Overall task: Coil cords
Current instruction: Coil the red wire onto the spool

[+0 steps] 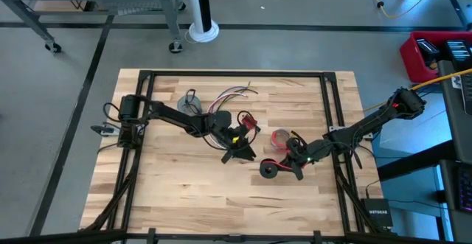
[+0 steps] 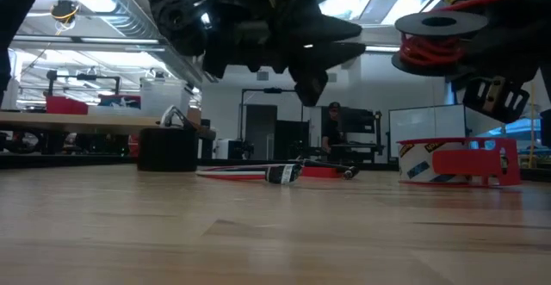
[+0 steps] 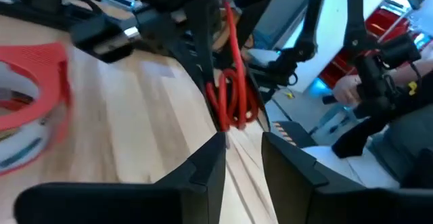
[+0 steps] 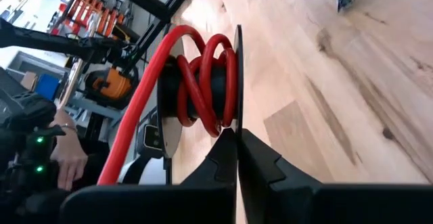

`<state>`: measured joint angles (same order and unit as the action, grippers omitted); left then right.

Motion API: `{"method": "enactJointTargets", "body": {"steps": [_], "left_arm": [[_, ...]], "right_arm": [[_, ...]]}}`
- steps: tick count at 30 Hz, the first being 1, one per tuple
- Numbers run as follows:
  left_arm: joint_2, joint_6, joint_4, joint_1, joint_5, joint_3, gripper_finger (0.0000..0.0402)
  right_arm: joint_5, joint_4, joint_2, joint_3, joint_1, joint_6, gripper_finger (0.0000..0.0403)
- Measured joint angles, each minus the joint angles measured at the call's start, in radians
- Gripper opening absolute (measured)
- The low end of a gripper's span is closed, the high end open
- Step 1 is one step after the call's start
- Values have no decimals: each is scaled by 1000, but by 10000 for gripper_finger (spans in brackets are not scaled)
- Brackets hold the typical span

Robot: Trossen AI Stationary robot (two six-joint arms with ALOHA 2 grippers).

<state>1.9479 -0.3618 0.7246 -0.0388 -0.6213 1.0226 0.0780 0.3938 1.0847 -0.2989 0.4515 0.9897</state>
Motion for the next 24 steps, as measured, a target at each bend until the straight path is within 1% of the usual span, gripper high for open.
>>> {"method": "enactJointTargets", "body": {"steps": [2,7,13,20,24], "left_arm": [[15,-3,10,10,-1,0,88],[64,-18,25,33,-20,11,88],[136,-30,103,38,-66,80,88],[197,-51,101,31,-127,166,88],[220,-55,100,31,-164,208,88]], "right_arm": [[-7,-1,0,0,0,0,3],[-68,1,0,0,0,0,3],[-98,3,0,0,0,-1,3],[-167,-2,0,0,0,-1,3],[-179,-2,0,0,0,-9,3]]}}
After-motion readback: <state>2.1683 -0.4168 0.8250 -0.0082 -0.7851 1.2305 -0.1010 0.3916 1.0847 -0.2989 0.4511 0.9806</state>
